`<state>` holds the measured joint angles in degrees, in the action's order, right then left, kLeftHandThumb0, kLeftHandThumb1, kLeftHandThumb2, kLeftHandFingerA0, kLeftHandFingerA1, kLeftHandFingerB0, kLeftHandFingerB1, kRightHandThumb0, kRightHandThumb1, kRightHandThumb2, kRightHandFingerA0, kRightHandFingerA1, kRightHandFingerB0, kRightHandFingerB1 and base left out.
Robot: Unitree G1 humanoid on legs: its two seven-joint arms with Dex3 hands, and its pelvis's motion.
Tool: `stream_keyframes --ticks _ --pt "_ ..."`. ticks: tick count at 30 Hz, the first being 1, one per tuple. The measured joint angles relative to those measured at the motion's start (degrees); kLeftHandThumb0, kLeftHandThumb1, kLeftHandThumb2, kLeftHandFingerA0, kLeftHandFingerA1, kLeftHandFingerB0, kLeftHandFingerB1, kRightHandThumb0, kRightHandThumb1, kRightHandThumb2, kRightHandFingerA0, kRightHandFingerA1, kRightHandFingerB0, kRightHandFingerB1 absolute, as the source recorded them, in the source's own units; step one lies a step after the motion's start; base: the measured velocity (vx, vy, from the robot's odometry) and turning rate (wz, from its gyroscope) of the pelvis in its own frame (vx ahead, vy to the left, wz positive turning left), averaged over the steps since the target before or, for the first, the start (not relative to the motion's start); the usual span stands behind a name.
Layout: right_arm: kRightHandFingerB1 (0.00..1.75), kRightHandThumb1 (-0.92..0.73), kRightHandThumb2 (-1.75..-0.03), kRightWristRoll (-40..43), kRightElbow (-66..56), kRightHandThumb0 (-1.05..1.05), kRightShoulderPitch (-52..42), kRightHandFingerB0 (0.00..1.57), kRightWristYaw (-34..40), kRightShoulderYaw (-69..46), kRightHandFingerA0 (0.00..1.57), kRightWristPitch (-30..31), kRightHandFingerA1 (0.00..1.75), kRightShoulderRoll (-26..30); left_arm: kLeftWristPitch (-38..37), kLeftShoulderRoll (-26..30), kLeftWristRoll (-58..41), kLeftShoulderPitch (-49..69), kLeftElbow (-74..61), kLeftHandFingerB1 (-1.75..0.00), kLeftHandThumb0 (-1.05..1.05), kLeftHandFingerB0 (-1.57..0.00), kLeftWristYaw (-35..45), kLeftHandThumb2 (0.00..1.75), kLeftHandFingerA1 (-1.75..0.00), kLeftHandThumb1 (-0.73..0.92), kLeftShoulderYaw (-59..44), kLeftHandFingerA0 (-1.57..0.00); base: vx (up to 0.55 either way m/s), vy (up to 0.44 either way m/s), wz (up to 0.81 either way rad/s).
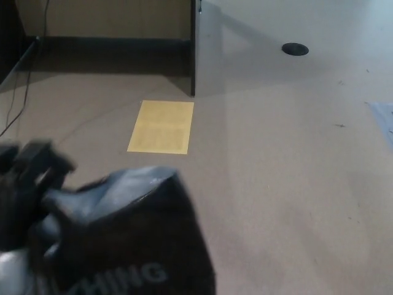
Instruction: A person is holding a plastic bag and the robot extends its left hand to grab the bag by hooking its thumb into the holes at the top and brings its hand down by its side. Then it extends its arm again to hand the plastic bag back to the person.
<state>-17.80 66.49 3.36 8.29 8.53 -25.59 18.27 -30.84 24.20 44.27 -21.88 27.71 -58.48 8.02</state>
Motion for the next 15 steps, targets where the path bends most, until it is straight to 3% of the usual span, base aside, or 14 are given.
stream_keyframes --ticks 1,2,4,6,10,11,13,15 --pt "0.42 -0.68 -0.61 0.02 0.06 -0.29 0.15 0.61 -0.08 -0.04 0.75 0.13 0.59 0.0 0.9 -1.09 0.02 -1.62 -1.97 -1.15 -0.09 -0.86 1.27 0.97 -1.39 0.57 0.32 -1.23 0.0 0.0 0.0" --pt "0.42 -0.68 -0.61 0.02 0.1 -0.3 0.36 0.62 -0.2 -0.05 0.76 0.18 0.6 0.0 1.73 -2.11 0.02 -3.14 -3.58 -1.03 -0.2 -0.86 2.4 0.66 -1.69 0.74 0.59 -0.96 0.0 0.0 0.0" --pt "0.42 -0.68 -0.61 0.05 0.07 -0.31 0.55 0.62 -0.36 -0.13 0.76 0.24 0.6 0.06 3.29 -3.76 0.31 -5.88 -5.62 -1.03 -0.21 -0.84 4.1 0.65 -1.72 0.76 1.27 -0.93 0.0 0.0 0.0" --pt "0.42 -0.68 -0.61 0.04 -0.05 -0.3 1.04 0.62 -0.58 -0.12 0.77 0.32 0.62 0.07 5.32 -5.91 0.7 -9.72 -7.45 -1.55 -0.17 -0.61 6.28 0.63 -1.75 0.72 2.29 -0.87 0.0 0.0 0.0" --pt "0.43 -0.67 -0.6 0.01 -0.44 -0.31 1.7 0.64 -0.76 -0.1 0.78 0.4 0.62 0.11 8.89 -9.14 1.93 -17.01 -10.2 -1.58 -0.18 -0.58 10.09 0.68 -1.75 0.73 4.11 -0.89 0.0 0.0 0.0" --pt "0.42 -0.68 -0.61 -0.01 -0.52 -0.31 1.78 0.62 -0.76 -0.06 0.78 0.4 0.64 0.11 9.44 -9.46 2.17 -18.25 -10.64 -1.34 -0.2 -0.71 10.71 0.71 -1.71 0.77 4.43 -0.95 0.0 0.0 0.0" --pt "0.43 -0.68 -0.61 -0.02 -0.67 -0.31 1.9 0.63 -0.77 -0.03 0.78 0.45 0.62 0.11 10.58 -10.04 2.69 -20.69 -11.35 -1.36 -0.17 -0.69 12.09 0.72 -1.7 0.76 4.98 -0.94 0.0 0.0 0.0" --pt "0.44 -0.67 -0.6 -0.03 -0.99 -0.3 1.63 0.65 -0.81 0.03 0.77 0.49 0.61 0.15 11.63 -10.64 3.16 -23.64 -11.18 -1.52 -0.18 -0.65 13.85 0.68 -1.75 0.73 6.06 -0.95 0.0 0.0 0.0"
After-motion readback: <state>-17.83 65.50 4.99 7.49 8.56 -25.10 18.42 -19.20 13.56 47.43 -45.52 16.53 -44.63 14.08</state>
